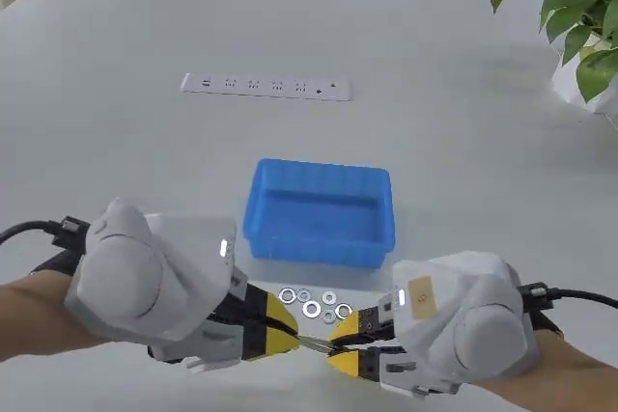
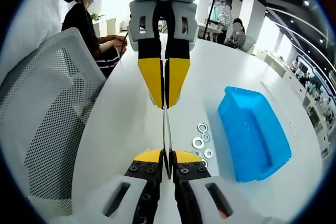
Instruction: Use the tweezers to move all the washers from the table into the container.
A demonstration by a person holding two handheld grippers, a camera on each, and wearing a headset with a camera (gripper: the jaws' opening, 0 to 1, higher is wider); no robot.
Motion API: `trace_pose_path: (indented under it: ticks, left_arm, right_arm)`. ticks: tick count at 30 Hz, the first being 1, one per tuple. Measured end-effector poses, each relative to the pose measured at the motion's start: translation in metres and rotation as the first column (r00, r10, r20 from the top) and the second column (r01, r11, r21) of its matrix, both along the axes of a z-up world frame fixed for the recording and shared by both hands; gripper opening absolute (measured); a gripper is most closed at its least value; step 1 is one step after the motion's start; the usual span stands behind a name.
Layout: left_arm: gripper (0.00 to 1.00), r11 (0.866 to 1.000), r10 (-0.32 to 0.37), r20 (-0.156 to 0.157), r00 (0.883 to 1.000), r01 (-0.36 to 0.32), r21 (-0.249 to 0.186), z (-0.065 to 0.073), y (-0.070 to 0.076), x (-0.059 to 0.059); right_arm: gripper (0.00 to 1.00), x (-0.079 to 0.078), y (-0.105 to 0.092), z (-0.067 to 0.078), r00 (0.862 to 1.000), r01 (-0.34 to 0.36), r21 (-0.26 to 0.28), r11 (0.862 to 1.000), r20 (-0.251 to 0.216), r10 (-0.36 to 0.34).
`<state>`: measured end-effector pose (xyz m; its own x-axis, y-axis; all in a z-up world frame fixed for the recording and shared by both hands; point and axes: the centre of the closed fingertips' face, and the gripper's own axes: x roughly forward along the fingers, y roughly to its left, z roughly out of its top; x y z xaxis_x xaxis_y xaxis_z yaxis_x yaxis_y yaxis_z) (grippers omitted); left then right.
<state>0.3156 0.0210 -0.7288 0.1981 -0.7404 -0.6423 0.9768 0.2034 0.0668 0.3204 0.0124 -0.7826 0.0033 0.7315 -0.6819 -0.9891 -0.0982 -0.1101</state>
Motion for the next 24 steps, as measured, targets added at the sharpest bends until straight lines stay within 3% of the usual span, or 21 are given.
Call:
trace_pose_path:
  ticks: [8,17,21,22,24]
  left_arm:
    - [0.04,0.998,-0.033,0.035,0.999,0.035,-0.052,0.015,-0.028,0.006]
    - [0.04,0.99,-0.066,0.05,0.997,0.072,-0.123,0.02,-0.066,0.008]
    - [0.05,0.989,-0.065,0.058,0.996,0.072,-0.127,0.02,-0.075,0.009]
    - [0.05,0.99,-0.085,0.092,0.992,0.095,-0.105,0.02,-0.075,0.009]
    - [0.05,0.99,-0.088,0.078,0.993,0.095,-0.1,0.019,-0.075,0.006]
  right_arm:
    - [0.08,0.003,-0.009,0.004,0.999,0.036,0.046,0.998,-0.008,-0.035]
    - [0.07,0.004,-0.024,0.004,0.998,-0.028,0.024,0.999,0.048,0.027]
    - [0.07,0.006,-0.028,0.003,0.999,-0.021,0.028,0.999,0.037,0.019]
    - [0.07,0.006,-0.028,0.003,0.999,-0.02,0.03,0.999,0.037,0.019]
    - [0.07,0.004,-0.028,0.003,0.999,-0.024,0.033,0.999,0.038,0.023]
